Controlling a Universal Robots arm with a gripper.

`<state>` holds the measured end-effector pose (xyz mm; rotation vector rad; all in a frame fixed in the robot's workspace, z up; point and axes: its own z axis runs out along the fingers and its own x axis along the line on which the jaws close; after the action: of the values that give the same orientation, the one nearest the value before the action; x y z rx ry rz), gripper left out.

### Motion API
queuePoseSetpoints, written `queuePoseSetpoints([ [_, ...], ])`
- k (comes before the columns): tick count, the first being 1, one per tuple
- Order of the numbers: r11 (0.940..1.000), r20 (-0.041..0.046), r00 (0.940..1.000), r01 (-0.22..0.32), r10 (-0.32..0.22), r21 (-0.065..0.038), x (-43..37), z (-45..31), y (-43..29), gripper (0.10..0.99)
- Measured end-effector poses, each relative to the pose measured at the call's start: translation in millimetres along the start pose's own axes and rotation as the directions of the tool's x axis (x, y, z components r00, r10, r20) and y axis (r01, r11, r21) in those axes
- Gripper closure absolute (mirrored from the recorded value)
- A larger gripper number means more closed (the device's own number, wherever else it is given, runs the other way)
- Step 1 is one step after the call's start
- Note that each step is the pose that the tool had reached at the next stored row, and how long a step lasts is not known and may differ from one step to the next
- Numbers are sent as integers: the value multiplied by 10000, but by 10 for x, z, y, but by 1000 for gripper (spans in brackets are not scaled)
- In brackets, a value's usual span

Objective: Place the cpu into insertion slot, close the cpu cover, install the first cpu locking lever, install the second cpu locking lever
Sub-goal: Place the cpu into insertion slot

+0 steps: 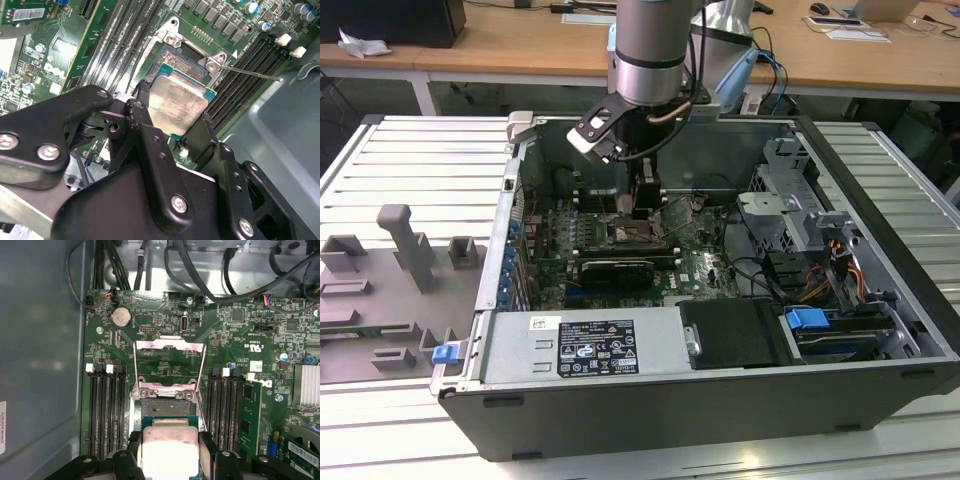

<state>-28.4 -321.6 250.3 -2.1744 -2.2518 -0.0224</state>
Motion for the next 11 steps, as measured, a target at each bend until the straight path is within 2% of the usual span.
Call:
queuePoseSetpoints([
  [1,10000,1,10000,-2,2,22,0,18,0,545],
  [3,10000,60,10000,-2,2,71,0,43,0,545],
  [6,10000,65,10000,-4,3,73,-1,80,0,545],
  [8,10000,66,10000,-32,32,34,-1,93,0,545],
  [11,9998,72,9999,-132,133,-119,-1,104,0,545],
])
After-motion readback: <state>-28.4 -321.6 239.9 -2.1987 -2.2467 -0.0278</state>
